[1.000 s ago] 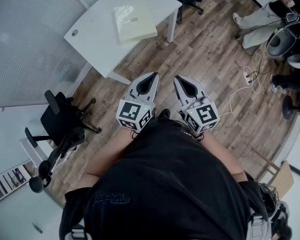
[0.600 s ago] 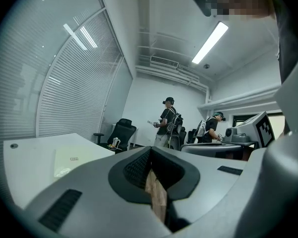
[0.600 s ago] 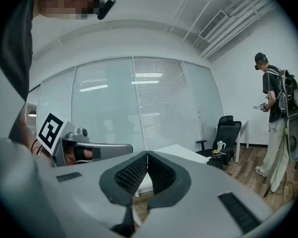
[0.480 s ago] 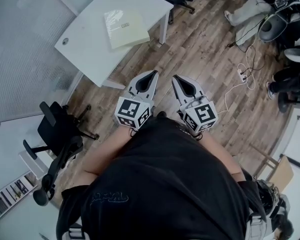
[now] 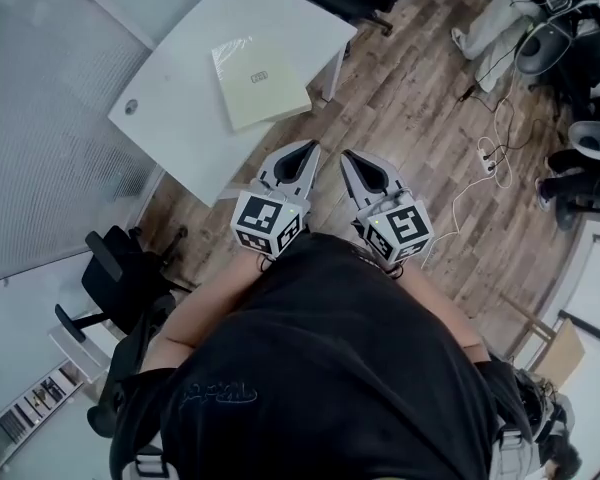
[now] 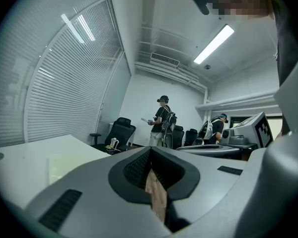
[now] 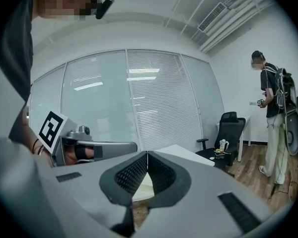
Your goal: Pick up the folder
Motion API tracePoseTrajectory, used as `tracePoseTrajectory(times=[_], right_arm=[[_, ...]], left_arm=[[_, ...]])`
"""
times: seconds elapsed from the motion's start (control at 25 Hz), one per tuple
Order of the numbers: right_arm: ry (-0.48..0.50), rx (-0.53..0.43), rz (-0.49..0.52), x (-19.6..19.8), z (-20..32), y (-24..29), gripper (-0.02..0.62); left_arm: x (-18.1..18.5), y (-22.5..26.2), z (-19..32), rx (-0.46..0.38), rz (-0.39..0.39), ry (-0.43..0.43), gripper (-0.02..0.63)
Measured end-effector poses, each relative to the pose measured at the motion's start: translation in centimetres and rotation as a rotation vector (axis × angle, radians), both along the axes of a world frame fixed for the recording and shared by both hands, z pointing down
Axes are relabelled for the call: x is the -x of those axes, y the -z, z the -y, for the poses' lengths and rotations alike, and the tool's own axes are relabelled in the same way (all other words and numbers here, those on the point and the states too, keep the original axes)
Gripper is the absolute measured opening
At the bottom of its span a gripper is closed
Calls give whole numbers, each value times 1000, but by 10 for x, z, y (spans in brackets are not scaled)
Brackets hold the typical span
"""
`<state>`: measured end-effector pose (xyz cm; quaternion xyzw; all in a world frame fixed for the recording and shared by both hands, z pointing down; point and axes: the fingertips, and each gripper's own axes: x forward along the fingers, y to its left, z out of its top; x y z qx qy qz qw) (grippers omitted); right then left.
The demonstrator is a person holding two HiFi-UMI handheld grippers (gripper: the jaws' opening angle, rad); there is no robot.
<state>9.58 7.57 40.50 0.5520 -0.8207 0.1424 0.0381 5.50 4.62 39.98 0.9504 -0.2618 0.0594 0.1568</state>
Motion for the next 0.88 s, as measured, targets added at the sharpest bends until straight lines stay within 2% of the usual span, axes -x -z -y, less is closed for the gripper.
tracePoseTrajectory(times=[0.44, 0.68, 0.88], right_arm=[[36, -8, -19, 50, 111, 12, 21], [64, -18, -26, 81, 156, 12, 22], [73, -11, -27, 90, 176, 10, 23]], left_arm=[[55, 11, 111, -11, -15, 43, 14], [90, 10, 155, -19, -23, 84, 14], [106, 7, 173, -1, -27, 106, 14]])
